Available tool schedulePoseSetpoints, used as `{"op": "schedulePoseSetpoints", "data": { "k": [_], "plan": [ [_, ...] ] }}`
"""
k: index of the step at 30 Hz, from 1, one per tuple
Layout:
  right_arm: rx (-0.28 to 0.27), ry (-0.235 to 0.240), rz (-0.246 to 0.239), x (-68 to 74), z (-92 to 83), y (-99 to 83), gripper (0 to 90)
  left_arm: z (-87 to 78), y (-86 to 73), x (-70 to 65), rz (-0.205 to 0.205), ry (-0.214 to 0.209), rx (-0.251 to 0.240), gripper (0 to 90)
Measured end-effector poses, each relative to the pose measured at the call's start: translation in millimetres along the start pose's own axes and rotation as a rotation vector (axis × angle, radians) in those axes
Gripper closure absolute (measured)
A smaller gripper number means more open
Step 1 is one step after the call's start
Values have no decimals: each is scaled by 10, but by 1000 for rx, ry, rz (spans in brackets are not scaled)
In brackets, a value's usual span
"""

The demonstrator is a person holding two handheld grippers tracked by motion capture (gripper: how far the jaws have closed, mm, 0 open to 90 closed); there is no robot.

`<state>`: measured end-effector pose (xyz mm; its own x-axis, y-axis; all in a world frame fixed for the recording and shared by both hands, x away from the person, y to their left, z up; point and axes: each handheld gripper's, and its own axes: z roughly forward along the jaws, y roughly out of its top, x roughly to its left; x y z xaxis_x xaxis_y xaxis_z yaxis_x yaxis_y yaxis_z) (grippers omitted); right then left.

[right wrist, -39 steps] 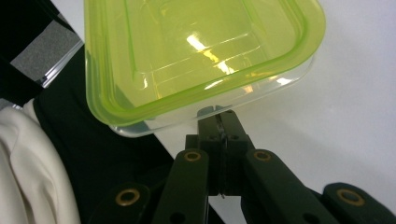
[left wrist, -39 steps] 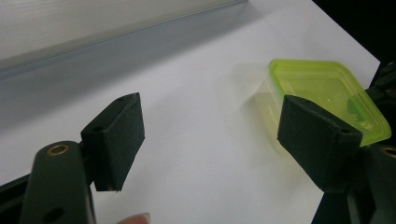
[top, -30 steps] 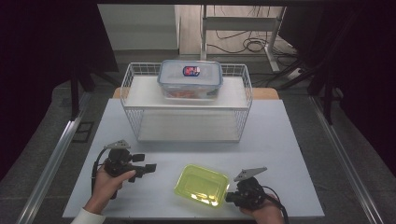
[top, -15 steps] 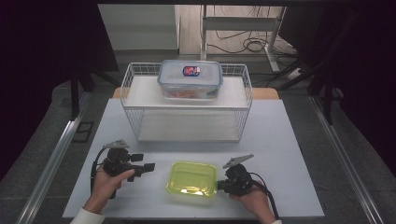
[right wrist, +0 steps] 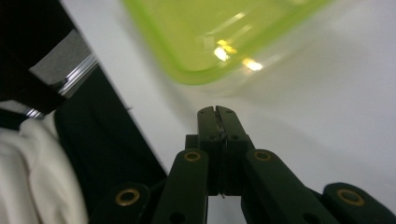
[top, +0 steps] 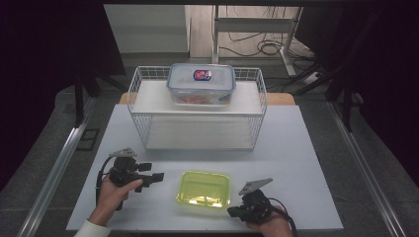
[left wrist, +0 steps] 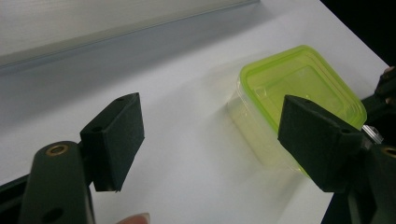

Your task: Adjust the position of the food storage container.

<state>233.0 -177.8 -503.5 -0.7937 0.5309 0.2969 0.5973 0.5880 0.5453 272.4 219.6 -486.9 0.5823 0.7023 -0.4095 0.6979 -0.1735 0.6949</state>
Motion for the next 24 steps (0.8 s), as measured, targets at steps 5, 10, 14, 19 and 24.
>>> {"op": "schedulePoseSetpoints", "data": {
  "k": [5, 10, 14, 19, 24],
  "plan": [
    [-10, 18, -12, 57, 102, 84, 890, 7, -2, 7, -3, -2, 3, 215],
    [-12, -6, -12, 7, 158, 128, 891, 9, -2, 1, -4, -5, 2, 214],
    [-16, -20, -6, -34, 173, 142, 891, 14, -2, 3, -8, -5, 0, 211],
    [-13, -8, -6, -33, 159, 122, 890, 14, 4, -15, -36, -21, -12, 187],
    [-38, -20, 13, -69, -13, 24, 888, 10, 9, -41, -63, -27, -18, 178]
  ]
}}
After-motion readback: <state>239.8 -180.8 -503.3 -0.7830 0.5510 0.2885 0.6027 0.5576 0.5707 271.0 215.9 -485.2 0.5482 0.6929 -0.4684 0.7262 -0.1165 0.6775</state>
